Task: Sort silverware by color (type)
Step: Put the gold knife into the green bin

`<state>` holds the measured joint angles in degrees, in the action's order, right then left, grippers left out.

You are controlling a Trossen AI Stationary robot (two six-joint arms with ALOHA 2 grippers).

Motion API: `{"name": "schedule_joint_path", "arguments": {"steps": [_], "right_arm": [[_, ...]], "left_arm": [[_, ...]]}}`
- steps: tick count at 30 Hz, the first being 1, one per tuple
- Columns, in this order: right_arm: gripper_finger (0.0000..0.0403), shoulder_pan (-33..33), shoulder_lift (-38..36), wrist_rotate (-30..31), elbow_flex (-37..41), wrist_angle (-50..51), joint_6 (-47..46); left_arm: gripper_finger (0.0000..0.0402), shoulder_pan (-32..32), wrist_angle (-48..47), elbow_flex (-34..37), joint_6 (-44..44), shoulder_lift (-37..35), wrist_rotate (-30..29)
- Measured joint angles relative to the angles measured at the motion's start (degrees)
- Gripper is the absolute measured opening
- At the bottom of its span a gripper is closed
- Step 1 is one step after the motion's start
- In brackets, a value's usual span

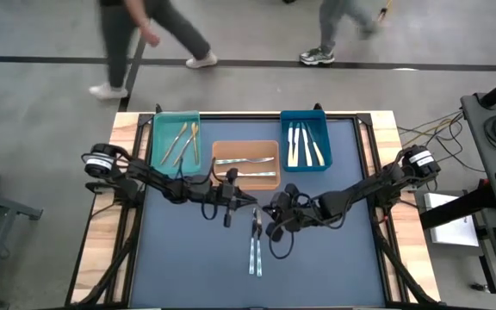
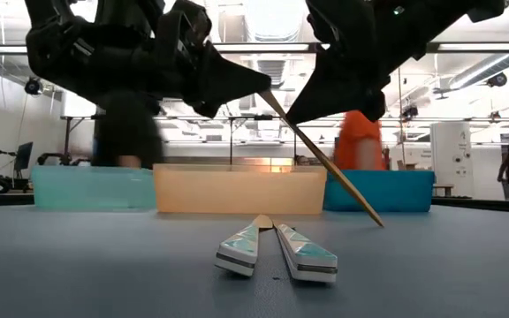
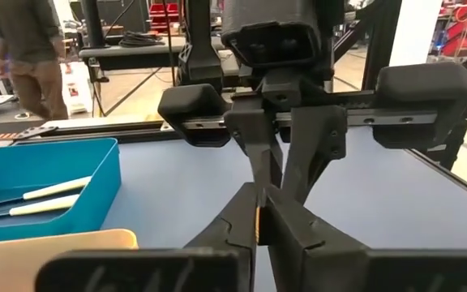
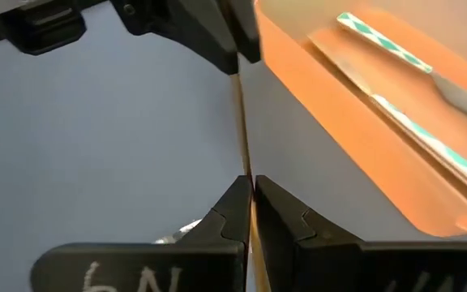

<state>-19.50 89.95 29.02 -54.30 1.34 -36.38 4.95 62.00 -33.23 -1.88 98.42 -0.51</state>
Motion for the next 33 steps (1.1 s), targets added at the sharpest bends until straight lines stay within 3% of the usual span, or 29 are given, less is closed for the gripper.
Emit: {"name": "schedule_joint_path", "arguments": {"steps": [5, 14, 22, 25, 31, 33], "right_arm": [[0.002, 0.1, -0.7, 0.0, 0.0, 0.0, 0.6], [0.01, 0.1, -1.7, -0.4, -0.9, 0.2, 7.7], [0.0134, 1.7, -1.7, -0.7, -1.2, 0.1, 12.5], [0.0118, 1.9, -1.7, -0.7, -1.2, 0.1, 14.0], [0.0023, 3.2, -1.7, -0.5, -1.2, 0.0, 15.5], [0.0016, 3.8, -1.7, -0.5, -1.2, 0.1, 15.6]], "left_arm": [[0.0, -0.1, -7.0, -1.1, -1.1, -4.2, -0.3], [0.0, -0.1, -19.1, -4.4, -2.9, -11.0, -0.5], [0.0001, -0.1, -23.1, -7.6, -4.0, -11.8, -0.7], [0.0001, -0.1, -24.0, -8.1, -4.8, -11.8, -0.7], [0.0001, -0.1, -24.3, -8.6, -5.7, -12.0, -0.6], [0.0001, -0.1, -24.7, -8.6, -6.2, -12.0, -0.6]]}}
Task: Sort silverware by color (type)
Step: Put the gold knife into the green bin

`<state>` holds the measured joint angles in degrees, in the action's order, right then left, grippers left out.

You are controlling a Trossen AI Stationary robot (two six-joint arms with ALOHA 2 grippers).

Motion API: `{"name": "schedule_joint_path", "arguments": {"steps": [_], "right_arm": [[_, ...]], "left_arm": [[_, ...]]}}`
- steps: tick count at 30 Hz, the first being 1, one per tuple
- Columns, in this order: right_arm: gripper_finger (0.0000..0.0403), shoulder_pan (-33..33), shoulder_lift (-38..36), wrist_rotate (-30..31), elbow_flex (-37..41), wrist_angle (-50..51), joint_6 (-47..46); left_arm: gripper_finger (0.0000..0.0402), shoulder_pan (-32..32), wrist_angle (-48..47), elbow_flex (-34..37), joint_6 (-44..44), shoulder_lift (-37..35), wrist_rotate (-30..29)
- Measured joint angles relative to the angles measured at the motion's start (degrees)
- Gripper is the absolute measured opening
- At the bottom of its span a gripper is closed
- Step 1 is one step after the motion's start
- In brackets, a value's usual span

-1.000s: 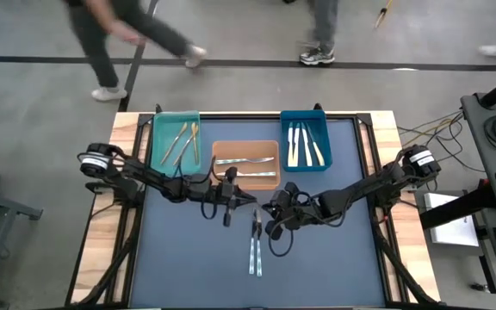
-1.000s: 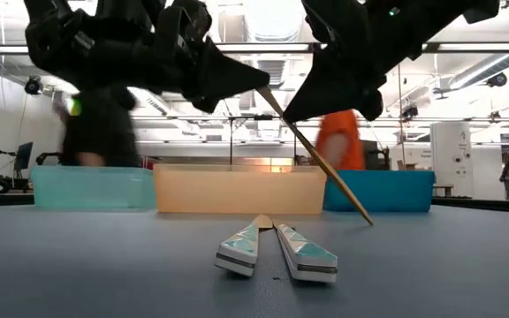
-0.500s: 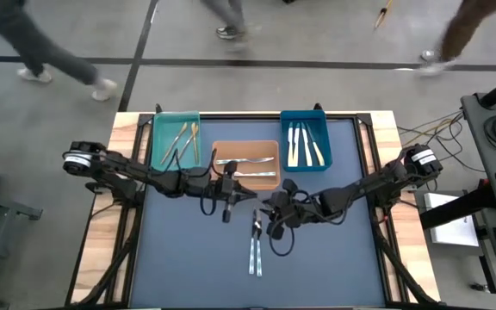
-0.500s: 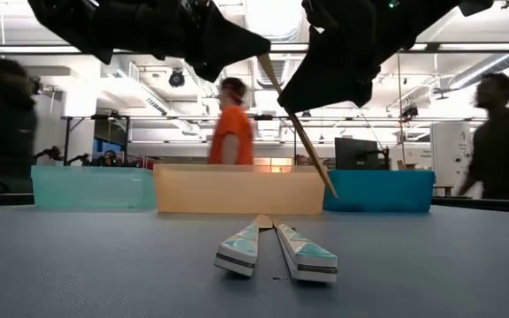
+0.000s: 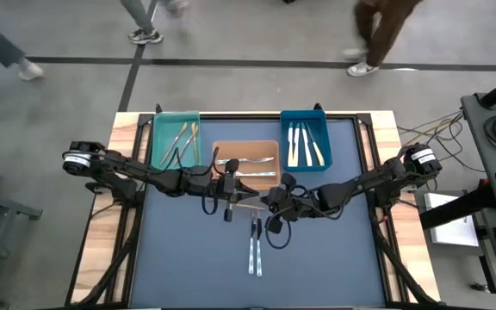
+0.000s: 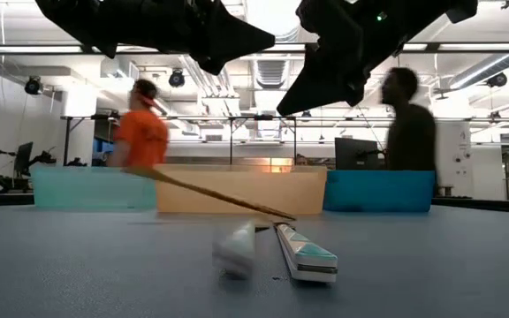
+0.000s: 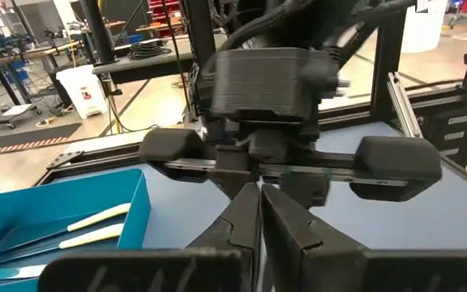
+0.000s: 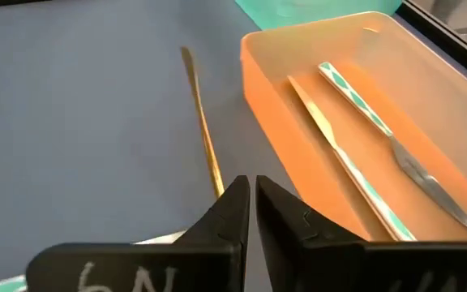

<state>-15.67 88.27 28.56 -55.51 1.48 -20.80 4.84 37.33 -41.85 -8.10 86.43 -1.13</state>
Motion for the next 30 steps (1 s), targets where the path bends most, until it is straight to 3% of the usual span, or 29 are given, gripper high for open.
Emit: {"name": "schedule_joint_path", "arguments": {"steps": [4, 13, 22, 30], "right_arm": [[0.0018, 0.8, 0.0, 0.0, 0.0, 0.9, 0.0], [0.0018, 0.7, 0.0, 0.0, 0.0, 3.6, 2.8], [0.0017, 0.7, -0.1, 4.0, 1.2, 3.3, 2.8], [0.0017, 0.7, 2.3, 0.7, 3.4, 2.6, -9.2]], "left_arm": [[0.0, 0.0, -4.4, 0.0, -0.5, -0.9, 0.1], [0.0, -0.1, -33.5, -1.6, -3.4, -4.8, 0.2], [0.0, -0.2, -32.4, -1.6, -1.9, 0.3, -0.4], [0.0, 1.1, -32.8, -1.6, 2.2, -0.8, -13.0]]}}
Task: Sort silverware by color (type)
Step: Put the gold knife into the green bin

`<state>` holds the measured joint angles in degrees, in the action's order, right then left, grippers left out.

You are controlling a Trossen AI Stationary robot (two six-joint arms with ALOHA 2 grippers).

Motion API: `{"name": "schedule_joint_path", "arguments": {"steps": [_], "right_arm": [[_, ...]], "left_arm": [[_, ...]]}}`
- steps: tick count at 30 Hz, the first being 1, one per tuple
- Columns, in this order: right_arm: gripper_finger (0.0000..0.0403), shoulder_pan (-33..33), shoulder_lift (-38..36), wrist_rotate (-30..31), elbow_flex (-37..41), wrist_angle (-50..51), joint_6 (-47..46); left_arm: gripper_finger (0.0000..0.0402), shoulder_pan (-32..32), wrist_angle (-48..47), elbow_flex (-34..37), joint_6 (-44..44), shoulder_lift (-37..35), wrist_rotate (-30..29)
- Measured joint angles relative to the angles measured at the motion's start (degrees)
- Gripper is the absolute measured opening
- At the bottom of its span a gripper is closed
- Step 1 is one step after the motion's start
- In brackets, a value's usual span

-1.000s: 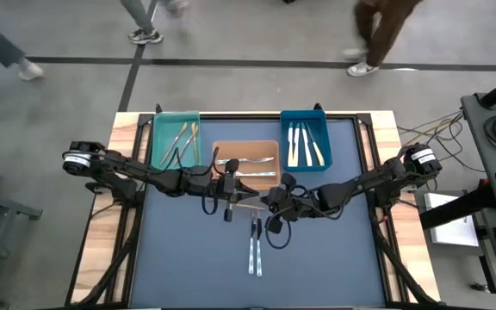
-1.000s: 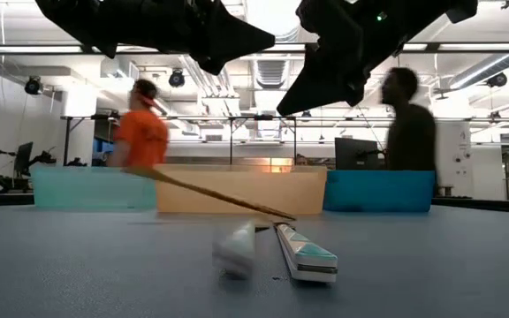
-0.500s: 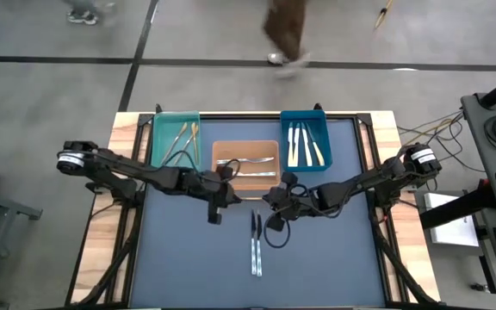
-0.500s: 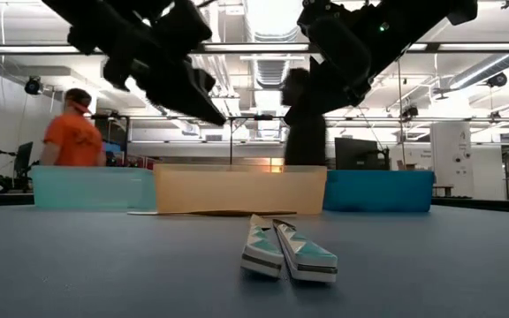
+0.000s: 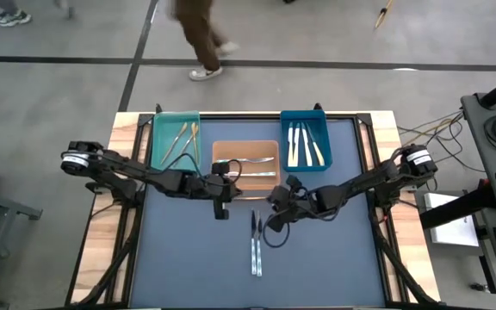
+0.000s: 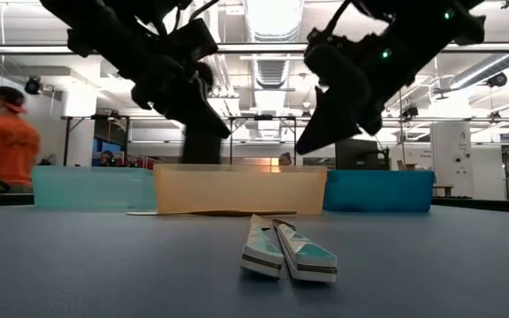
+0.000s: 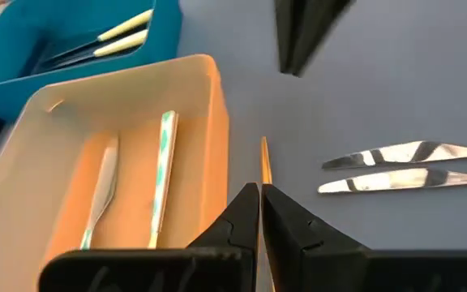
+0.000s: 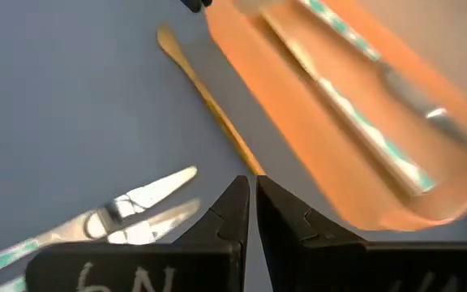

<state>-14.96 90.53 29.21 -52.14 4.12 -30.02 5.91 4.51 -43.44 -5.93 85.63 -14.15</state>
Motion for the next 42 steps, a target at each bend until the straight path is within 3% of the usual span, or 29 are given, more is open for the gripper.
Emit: {"name": "schedule_joint_path", "arguments": {"steps": [11, 24, 29, 38, 42], "right_arm": [[0.0017, 2.1, 8.1, -0.7, 0.0, -11.7, -3.1], [0.0017, 3.2, 8.4, -0.7, 0.0, -12.1, 0.0], [0.0017, 3.2, 8.4, -0.7, 0.0, -12.1, 0.1], [0.0018, 3.2, 8.4, -0.7, 0.0, -11.7, 0.3], [0.0018, 3.2, 8.4, -0.7, 0.0, -11.7, 0.5]], "left_arm": [[0.0, 4.5, 2.6, 4.0, 3.6, -0.8, -3.0], [0.0002, 5.4, 10.3, 9.8, 5.5, -0.8, -4.9], [0.0032, 5.5, 17.1, 11.8, 8.1, 1.4, -4.9], [0.0116, 5.7, 20.3, 12.1, 9.9, 10.2, -6.5], [0.0144, 5.7, 20.6, 11.9, 10.0, 12.4, -11.1]]}}
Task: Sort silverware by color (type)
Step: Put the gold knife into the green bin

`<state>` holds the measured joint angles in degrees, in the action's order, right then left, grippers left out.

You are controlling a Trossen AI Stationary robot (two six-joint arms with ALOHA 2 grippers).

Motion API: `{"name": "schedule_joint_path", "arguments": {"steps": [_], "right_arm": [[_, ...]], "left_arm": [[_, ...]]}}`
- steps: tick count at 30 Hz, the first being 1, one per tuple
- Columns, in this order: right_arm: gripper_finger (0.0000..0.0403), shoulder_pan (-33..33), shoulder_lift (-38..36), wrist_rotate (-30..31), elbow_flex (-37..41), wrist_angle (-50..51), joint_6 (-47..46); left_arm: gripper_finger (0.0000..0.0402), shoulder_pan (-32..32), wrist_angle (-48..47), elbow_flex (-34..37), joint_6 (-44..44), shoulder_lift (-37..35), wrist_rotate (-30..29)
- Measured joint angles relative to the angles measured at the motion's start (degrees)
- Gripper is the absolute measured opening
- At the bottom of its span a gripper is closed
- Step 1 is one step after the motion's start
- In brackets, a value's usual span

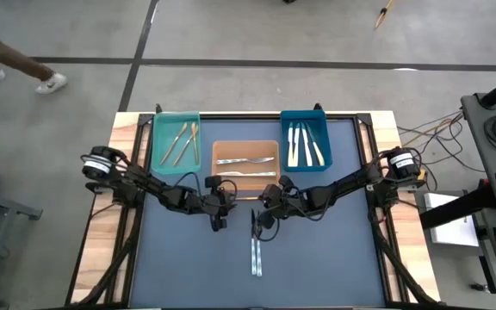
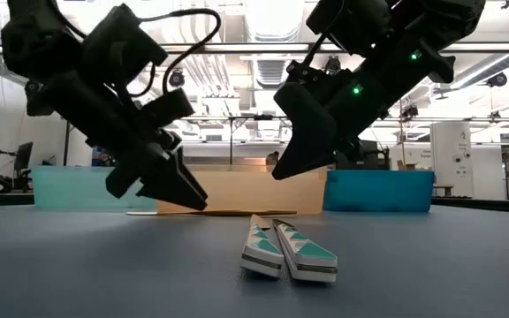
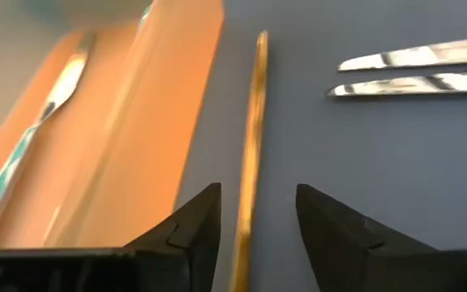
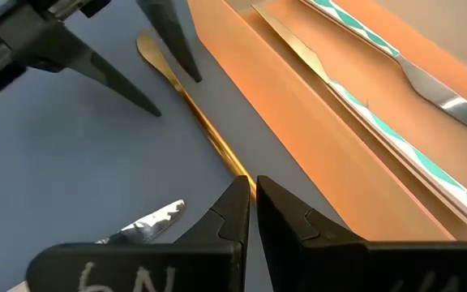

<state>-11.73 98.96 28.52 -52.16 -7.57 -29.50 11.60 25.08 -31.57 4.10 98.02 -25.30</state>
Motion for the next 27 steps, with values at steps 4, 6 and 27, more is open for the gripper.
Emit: {"name": "schedule_joint_path", "arguments": {"steps": [4, 6, 27], "right_arm": [[0.0018, 0.0, 0.0, 0.0, 0.0, 0.0, 0.2], [0.0018, 0.0, 0.0, 0.0, 0.0, 0.0, 0.2], [0.0018, 0.0, 0.0, 0.0, 0.0, 0.0, 0.6]], "left_arm": [[0.0158, 0.0, 1.1, -0.3, 0.1, 1.4, -0.9], [0.0159, 0.0, 2.3, -0.3, 0.5, 2.4, -1.2], [0.0143, 0.0, 3.8, -0.3, 1.7, 4.4, -0.4]]}}
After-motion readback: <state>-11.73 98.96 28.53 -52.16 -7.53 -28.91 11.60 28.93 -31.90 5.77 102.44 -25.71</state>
